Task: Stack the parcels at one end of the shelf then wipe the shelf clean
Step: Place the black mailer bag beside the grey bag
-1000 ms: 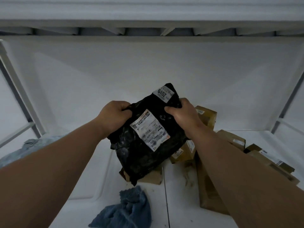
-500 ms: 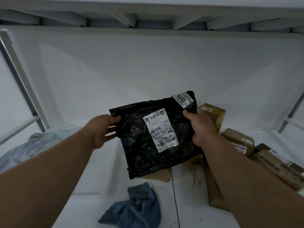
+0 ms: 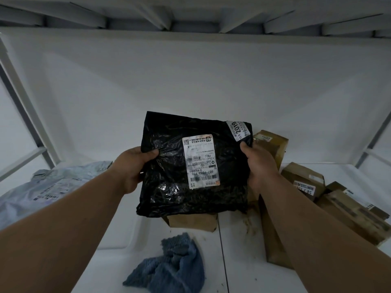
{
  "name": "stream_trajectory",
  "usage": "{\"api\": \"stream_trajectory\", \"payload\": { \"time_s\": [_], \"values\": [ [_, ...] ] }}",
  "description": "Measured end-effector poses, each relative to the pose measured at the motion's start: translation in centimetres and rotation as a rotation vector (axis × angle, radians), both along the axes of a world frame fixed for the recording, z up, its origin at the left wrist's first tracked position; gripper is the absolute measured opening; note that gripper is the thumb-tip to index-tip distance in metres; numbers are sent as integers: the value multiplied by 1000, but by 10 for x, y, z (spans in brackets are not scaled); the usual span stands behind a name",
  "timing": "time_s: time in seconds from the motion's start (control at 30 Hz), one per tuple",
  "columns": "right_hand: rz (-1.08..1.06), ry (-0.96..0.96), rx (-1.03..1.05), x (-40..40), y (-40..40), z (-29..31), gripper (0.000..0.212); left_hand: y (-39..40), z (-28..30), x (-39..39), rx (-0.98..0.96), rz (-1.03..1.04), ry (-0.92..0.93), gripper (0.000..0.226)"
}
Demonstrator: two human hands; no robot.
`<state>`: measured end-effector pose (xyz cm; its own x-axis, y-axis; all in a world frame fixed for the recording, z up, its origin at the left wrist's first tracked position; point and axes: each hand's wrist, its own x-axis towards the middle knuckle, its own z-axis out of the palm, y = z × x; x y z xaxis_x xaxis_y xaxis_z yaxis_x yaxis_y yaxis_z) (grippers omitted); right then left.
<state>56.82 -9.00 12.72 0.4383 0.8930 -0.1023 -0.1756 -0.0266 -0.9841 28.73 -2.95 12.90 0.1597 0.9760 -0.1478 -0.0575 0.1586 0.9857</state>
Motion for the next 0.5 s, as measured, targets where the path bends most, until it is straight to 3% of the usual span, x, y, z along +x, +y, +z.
{"api": "stream_trajectory", "payload": {
  "time_s": [0.17, 0.3, 0.5],
  "values": [
    [187, 249, 25, 0, -3, -8, 28, 0, 3, 4, -6, 20, -94, 16],
    [211, 71, 39, 2, -2, -13, 40, -3, 5, 7, 19, 71, -120, 9],
    [156, -10, 42, 4, -3, -12, 27, -6, 3, 4, 40, 140, -122, 11]
  ]
}}
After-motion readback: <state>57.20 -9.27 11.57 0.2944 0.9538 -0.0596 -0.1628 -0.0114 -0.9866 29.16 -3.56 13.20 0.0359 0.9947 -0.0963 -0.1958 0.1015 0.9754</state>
